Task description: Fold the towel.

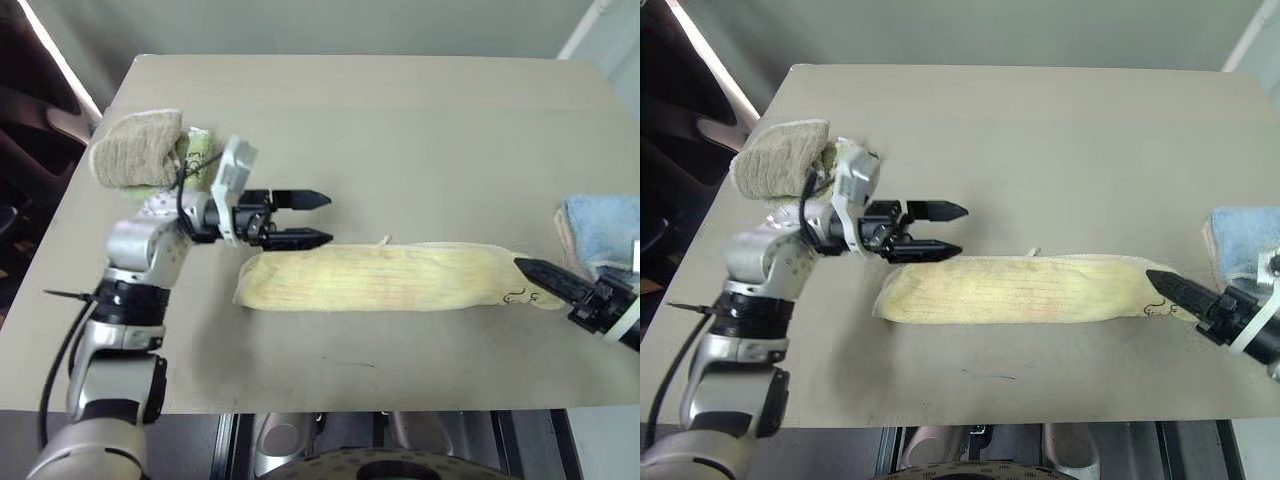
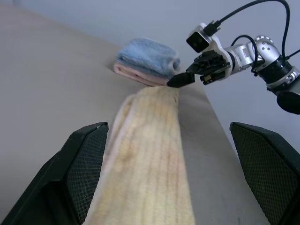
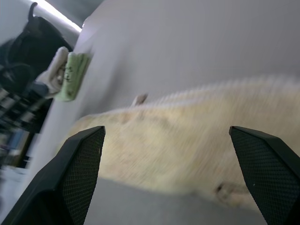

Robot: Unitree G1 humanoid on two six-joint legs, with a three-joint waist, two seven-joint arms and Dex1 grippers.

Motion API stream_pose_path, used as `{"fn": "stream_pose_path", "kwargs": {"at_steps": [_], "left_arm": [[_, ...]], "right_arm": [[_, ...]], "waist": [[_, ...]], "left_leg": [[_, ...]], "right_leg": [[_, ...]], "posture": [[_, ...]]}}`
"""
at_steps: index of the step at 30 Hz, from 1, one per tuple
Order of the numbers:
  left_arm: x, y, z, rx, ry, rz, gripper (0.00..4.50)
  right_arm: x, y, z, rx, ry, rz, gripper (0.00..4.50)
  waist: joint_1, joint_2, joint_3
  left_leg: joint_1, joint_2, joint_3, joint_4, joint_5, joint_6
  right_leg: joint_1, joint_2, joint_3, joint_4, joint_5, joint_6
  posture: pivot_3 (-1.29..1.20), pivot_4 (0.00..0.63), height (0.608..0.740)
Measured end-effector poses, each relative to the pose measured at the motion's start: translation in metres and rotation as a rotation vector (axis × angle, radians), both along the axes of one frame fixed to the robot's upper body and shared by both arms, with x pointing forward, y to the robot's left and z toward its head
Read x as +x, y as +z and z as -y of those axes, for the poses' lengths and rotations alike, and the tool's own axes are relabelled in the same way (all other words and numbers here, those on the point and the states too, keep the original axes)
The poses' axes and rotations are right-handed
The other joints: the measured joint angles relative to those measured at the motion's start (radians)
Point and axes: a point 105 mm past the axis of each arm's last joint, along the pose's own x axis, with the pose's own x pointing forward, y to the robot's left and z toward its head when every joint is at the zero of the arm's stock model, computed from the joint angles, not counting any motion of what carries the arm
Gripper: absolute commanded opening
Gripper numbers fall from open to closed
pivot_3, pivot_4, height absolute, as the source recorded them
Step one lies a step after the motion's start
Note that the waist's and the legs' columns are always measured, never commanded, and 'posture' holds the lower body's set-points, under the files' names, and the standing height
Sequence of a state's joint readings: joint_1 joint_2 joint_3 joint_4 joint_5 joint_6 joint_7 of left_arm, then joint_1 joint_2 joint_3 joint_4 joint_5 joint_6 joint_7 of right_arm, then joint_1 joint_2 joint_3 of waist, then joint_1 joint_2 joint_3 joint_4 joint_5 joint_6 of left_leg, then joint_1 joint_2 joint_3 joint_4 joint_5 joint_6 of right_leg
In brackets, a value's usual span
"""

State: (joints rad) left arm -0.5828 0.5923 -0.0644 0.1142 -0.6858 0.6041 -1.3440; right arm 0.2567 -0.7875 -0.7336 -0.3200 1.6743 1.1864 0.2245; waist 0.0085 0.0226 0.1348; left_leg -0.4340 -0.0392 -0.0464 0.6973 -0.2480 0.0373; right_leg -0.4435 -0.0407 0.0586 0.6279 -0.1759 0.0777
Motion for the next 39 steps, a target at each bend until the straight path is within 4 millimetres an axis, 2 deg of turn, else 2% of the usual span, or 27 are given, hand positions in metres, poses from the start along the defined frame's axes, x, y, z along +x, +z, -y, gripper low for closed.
{"fn": "stream_pose_path", "kwargs": {"at_steps": [9, 14, 17, 24, 32, 39], "left_arm": [[-0.014, -0.035, 0.007, 0.111, -0.031, 0.007, 4.5], [-0.018, -0.052, 0.007, 0.154, -0.036, 0.027, 4.5], [-0.021, -0.058, 0.009, 0.173, -0.045, 0.042, 4.5], [-0.017, -0.056, 0.013, 0.178, -0.037, 0.068, 4.5], [-0.015, -0.055, 0.014, 0.189, -0.017, 0.072, 4.5], [-0.01, -0.054, 0.01, 0.233, 0.01, 0.1, 4.5]], "right_arm": [[-0.026, -0.02, -0.017, 0.18, -0.095, -0.129, 4.5], [-0.027, -0.035, -0.02, 0.235, -0.175, -0.173, 4.5], [-0.021, -0.04, -0.013, 0.23, -0.262, -0.188, 4.5], [-0.002, -0.05, 0.02, 0.237, -0.458, -0.226, 4.5], [0.009, -0.046, 0.041, 0.239, -0.533, -0.217, 4.5], [0.026, -0.028, 0.05, 0.227, -0.536, -0.155, 4.5]], "waist": [[0.002, -0.001, 0.0], [0.001, -0.001, 0.0], [0.001, -0.001, 0.0], [0.002, -0.001, -0.001], [0.003, -0.001, -0.001], [0.002, -0.001, -0.001]], "left_leg": [[0.0, -0.001, 0.0, 0.003, -0.006, 0.007], [0.0, -0.001, 0.0, 0.003, -0.011, 0.013], [0.0, -0.001, -0.001, 0.003, -0.011, 0.012], [0.0, -0.001, -0.001, 0.003, -0.015, 0.007], [0.0, -0.001, 0.0, 0.003, -0.014, 0.007], [0.0, -0.001, 0.0, 0.003, -0.013, 0.006]], "right_leg": [[0.003, 0.0, 0.001, -0.001, -0.002, -0.003], [0.002, 0.0, 0.001, -0.002, 0.0, -0.005], [0.002, 0.0, 0.001, -0.002, 0.0, -0.005], [0.002, 0.0, 0.0, -0.002, 0.003, -0.006], [0.002, -0.001, 0.0, -0.002, 0.004, -0.005], [0.001, -0.001, 0.0, -0.003, 0.006, -0.007]], "posture": [[0.0, 0.15, 0.733], [0.0, 0.15, 0.733], [0.0, 0.15, 0.733], [0.0, 0.15, 0.733], [0.0, 0.15, 0.733], [0.0, 0.15, 0.733]]}}
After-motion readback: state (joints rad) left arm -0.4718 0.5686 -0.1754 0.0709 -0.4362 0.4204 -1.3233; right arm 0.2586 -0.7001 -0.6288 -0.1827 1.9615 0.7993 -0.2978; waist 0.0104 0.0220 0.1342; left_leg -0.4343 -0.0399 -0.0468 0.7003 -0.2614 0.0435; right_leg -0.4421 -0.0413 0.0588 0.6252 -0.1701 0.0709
